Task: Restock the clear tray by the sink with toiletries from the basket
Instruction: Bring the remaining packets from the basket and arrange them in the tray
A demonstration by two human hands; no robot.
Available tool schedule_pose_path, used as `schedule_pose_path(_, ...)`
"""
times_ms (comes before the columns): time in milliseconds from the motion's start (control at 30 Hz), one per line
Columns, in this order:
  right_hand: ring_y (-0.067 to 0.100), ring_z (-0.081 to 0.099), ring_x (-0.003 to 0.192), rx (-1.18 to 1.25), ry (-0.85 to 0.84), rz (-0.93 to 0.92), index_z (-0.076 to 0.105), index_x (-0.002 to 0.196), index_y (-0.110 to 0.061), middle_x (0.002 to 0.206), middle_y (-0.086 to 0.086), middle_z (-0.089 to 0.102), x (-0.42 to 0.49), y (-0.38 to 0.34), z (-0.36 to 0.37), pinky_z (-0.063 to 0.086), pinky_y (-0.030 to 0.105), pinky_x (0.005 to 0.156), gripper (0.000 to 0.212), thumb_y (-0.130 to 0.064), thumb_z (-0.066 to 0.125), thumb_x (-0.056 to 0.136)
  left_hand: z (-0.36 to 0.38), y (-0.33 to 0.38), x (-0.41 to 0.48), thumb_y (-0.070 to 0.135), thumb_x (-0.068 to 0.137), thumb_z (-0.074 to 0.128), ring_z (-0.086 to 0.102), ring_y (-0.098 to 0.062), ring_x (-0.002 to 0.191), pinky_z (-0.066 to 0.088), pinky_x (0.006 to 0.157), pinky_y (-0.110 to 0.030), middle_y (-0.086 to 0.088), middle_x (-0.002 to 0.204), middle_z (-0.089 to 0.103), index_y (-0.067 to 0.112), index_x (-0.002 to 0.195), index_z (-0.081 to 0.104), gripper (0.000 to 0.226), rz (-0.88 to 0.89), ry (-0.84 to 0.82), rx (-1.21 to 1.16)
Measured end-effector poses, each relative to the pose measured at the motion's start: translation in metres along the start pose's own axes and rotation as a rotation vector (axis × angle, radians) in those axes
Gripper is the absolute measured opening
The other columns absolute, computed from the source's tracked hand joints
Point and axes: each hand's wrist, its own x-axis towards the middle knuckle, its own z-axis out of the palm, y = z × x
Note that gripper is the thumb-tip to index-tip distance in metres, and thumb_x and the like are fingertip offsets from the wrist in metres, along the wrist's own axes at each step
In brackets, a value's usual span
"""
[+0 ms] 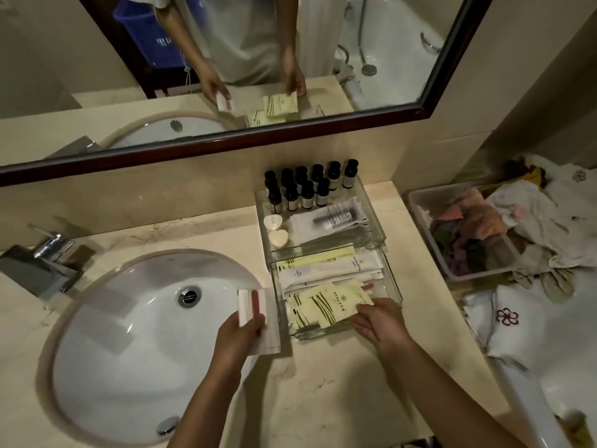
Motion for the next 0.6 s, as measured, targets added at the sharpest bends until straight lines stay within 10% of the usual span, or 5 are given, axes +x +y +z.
schedule_pose_path(267, 0.023, 0.067, 0.071, -0.175, 0.030, -0.018, 0.050, 0.085, -0.007, 0.078, 0.011, 0.064, 0.007, 0.018, 0.040, 0.057, 0.036, 0.073, 0.013, 0.003, 0.057, 0.087, 0.009, -0.007, -0.003, 0.011, 0.091, 0.057, 0.061, -0.017, 0.076, 0.047, 0.061, -0.026, -0.004, 0.086, 0.066, 0.011, 0.102, 0.060, 0.012, -0.027, -0.001, -0.044)
schedule_pose_path(600, 0.018, 0.059, 0.048, -0.468, 0.100, -0.161, 0.047, 0.098, -0.023, 0.080, 0.006, 0.066, 0.010, 0.016, 0.037, 0.051, 0.031, 0.050, 0.016, -0.016, 0.059, 0.089, 0.014, 0.003, -0.005, 0.010, 0.091, 0.055, 0.061, -0.014, 0.077, 0.048, 0.063, -0.025, 0.001, 0.086, 0.065, 0.015, 0.101, 0.060, 0.012, 0.017, -0.042, -0.049)
